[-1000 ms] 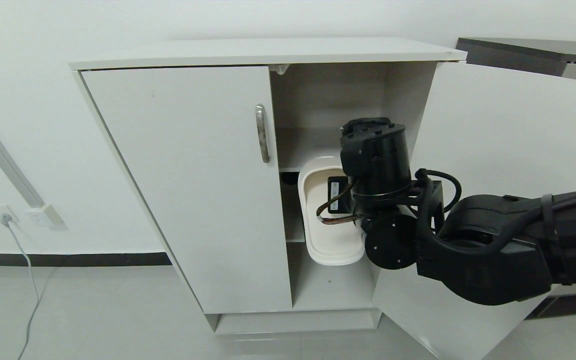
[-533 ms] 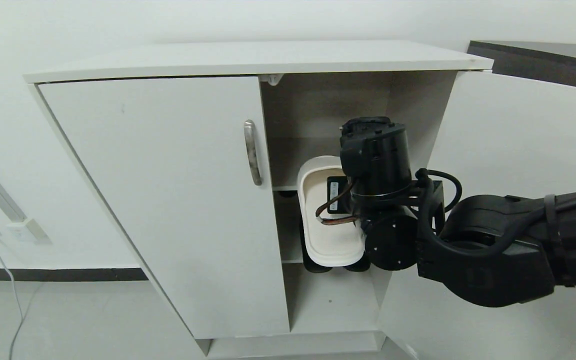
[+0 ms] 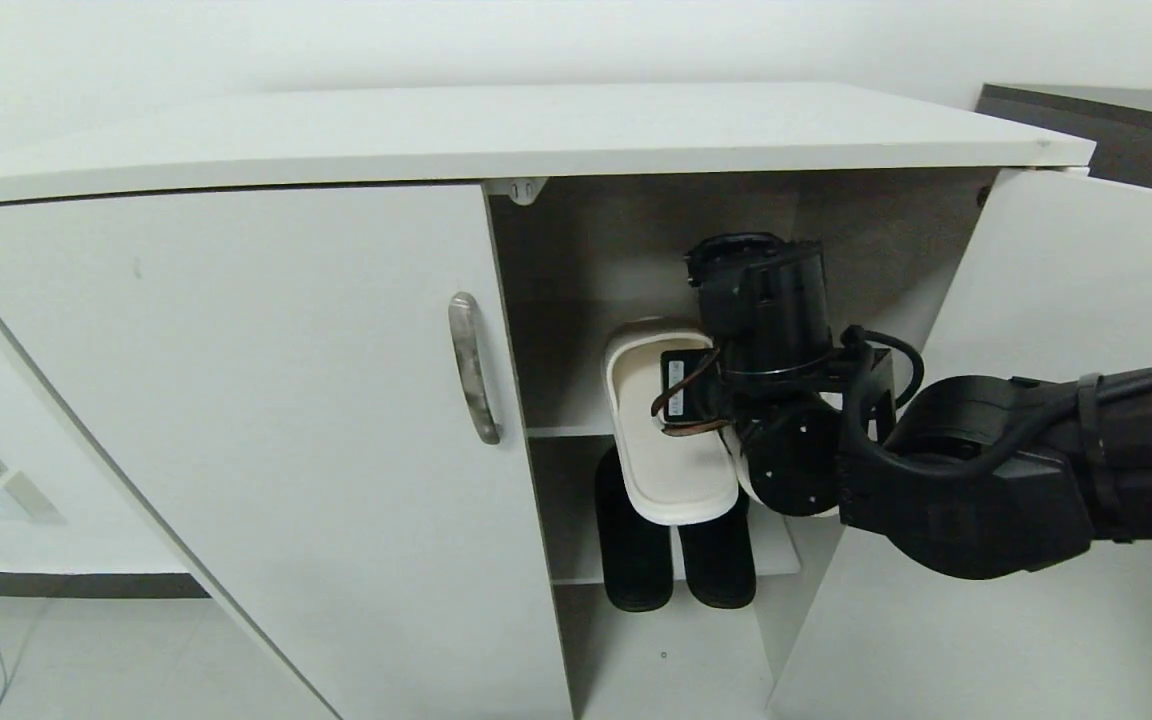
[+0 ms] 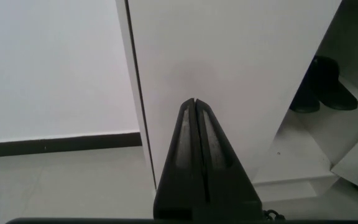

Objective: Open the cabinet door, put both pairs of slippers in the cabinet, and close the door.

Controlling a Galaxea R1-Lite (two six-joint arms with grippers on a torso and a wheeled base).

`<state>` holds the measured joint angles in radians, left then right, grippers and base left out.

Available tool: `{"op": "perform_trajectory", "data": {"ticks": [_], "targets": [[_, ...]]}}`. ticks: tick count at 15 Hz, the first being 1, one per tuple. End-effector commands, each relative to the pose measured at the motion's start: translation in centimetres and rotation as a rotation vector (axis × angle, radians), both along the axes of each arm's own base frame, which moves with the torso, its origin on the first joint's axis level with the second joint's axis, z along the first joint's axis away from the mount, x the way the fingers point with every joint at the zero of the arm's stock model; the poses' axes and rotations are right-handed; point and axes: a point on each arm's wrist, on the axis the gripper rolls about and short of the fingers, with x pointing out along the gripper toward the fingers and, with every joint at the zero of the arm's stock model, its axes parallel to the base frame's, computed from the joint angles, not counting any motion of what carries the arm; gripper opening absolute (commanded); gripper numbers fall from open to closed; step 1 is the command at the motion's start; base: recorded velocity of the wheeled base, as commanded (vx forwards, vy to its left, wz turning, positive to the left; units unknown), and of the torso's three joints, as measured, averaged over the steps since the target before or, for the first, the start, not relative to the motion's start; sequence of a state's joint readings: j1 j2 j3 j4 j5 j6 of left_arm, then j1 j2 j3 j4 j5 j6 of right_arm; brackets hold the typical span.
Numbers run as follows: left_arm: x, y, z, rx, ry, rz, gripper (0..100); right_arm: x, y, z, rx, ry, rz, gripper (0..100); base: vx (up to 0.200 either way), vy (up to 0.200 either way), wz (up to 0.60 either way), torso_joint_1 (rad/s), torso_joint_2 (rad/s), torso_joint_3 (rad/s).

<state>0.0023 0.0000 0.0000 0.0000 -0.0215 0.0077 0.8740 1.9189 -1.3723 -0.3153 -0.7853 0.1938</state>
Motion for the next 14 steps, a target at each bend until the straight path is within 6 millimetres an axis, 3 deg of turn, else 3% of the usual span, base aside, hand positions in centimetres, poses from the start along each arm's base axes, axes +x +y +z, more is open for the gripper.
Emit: {"op": "perform_trajectory", "data": {"ticks": [1,6,11,14], "targets": [[0.0,0.0,0.0,0.000,0.000,0.001,0,1.2,0.0,0.2,0.012,-0.008,-0.012,0,0.000,0.000,0.00,0.000,0.00,0.000],[0.0,0.0,0.0,0.000,0.000,0.001,0,4.2,0.7,0.2,0.031,-0.019,-0.036,0,0.000,0.000,0.00,0.000,0.00,0.000],[0.0,0.0,0.0,-0.002,0.000,0.001,0,5.4,0.5,1.2,0.036,-0.019,-0.044,0,0.000,0.000,0.00,0.000,0.00,0.000],[0.0,0.0,0.0,-0.002,0.000,0.001,0,6.6,0.2,0.6,0.036,-0.013,-0.046,0,0.000,0.000,0.00,0.000,0.00,0.000]]}}
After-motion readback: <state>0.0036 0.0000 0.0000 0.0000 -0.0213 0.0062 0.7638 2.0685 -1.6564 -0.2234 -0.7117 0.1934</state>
